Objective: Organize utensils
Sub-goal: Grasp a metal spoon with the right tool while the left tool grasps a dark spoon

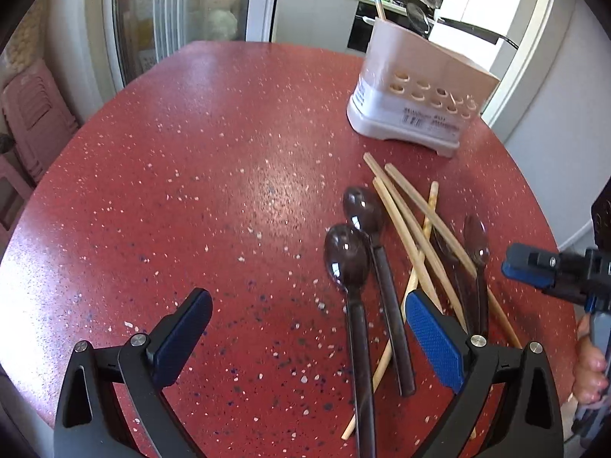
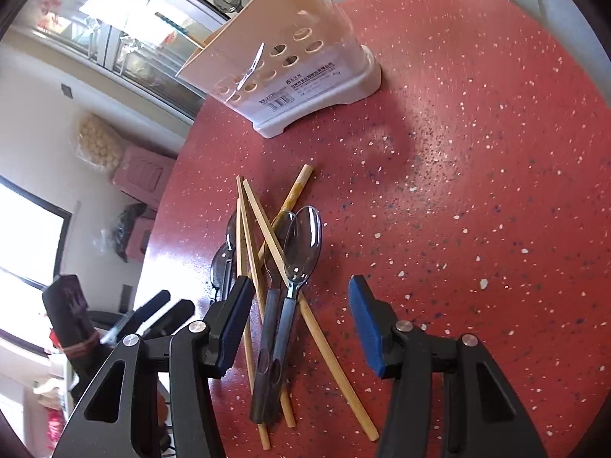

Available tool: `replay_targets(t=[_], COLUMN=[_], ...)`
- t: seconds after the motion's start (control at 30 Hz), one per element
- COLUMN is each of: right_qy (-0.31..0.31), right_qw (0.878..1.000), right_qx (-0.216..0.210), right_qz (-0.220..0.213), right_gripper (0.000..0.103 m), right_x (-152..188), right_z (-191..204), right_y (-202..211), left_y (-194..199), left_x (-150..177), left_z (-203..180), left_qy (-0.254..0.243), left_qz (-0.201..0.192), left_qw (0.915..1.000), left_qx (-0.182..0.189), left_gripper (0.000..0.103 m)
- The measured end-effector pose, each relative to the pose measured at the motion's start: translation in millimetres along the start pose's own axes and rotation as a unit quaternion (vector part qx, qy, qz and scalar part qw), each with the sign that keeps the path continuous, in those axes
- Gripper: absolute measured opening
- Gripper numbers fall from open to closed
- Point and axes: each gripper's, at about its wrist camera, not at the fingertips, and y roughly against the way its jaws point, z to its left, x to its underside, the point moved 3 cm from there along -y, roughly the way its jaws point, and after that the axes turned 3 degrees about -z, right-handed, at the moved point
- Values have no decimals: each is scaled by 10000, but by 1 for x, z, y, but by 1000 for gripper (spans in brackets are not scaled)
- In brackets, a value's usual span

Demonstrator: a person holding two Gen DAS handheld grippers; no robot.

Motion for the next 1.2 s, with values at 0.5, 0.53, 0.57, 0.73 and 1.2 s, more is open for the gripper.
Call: replay_targets(t=[0.5, 0.53, 0.57, 0.73, 1.2], right_qy=[-354, -392, -411, -513, -328], right_qw=[9986, 9983, 9981, 9973, 9974], right_qx=[-343, -376, -391, -450, -642], right_qz=[213, 227, 235, 268, 74], right_gripper=[46, 44, 41, 17, 5], right_x=[-10, -10, -11, -11, -10], right_z=[-1, -2, -2, -5, -2], right_y=[-25, -27, -29, -37, -21], left_y=[-15, -17, -17, -22, -26], left_x=[2, 1, 0, -5, -9], left_z=[-5, -7, -9, -18, -47], left_qy=[-260, -294, -328, -544, -1355], left_qz=[467, 482, 490, 593, 1251], left_qw=[9985, 9983, 9982, 9968, 9828], left_qx=[133, 131, 109, -13, -89], left_gripper=[103, 103, 99, 93, 73])
